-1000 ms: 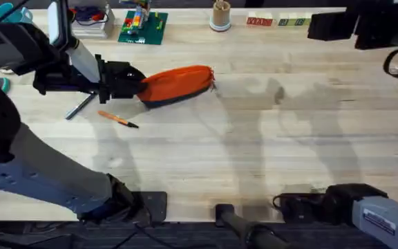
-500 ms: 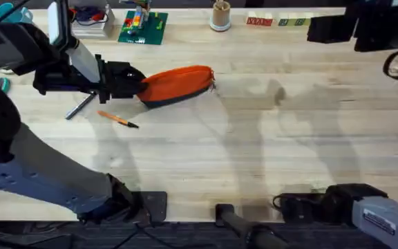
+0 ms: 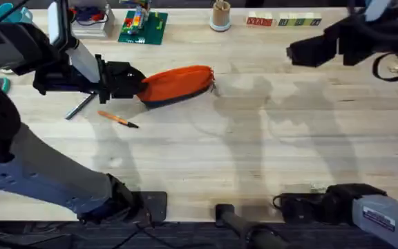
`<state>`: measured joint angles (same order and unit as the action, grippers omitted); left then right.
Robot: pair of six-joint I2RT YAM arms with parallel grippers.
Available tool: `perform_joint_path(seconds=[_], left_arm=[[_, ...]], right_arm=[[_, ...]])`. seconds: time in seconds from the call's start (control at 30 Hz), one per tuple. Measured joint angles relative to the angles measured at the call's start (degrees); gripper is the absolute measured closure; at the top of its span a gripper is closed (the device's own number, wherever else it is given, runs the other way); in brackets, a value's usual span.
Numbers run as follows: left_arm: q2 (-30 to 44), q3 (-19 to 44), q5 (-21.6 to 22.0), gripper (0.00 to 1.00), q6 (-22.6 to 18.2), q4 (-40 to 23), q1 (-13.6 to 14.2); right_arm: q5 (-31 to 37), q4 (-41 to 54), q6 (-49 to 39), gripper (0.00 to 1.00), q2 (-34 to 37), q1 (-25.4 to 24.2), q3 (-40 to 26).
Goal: Unzip the bag, pick up the pens from the table one at a time and place them inside, then zip the bag closed.
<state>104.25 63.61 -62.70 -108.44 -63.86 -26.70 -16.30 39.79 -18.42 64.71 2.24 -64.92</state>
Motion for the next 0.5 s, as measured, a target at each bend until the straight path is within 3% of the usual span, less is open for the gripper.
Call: perform_joint_path(seconds=[0.17, 0.5], left_arm=[[0.00, 0.00, 0.00, 0.960, 0.00, 0.00, 0.00], [0.00, 0.00, -0.02, 0.960, 0.00, 0.39, 0.00]], right_arm=[[-1.93, -0.72, -6.00, 0.004, 2.27, 0.00, 0.00], [-4.37, 3.56, -9.19, 0.004, 3.82, 0.24, -0.02]])
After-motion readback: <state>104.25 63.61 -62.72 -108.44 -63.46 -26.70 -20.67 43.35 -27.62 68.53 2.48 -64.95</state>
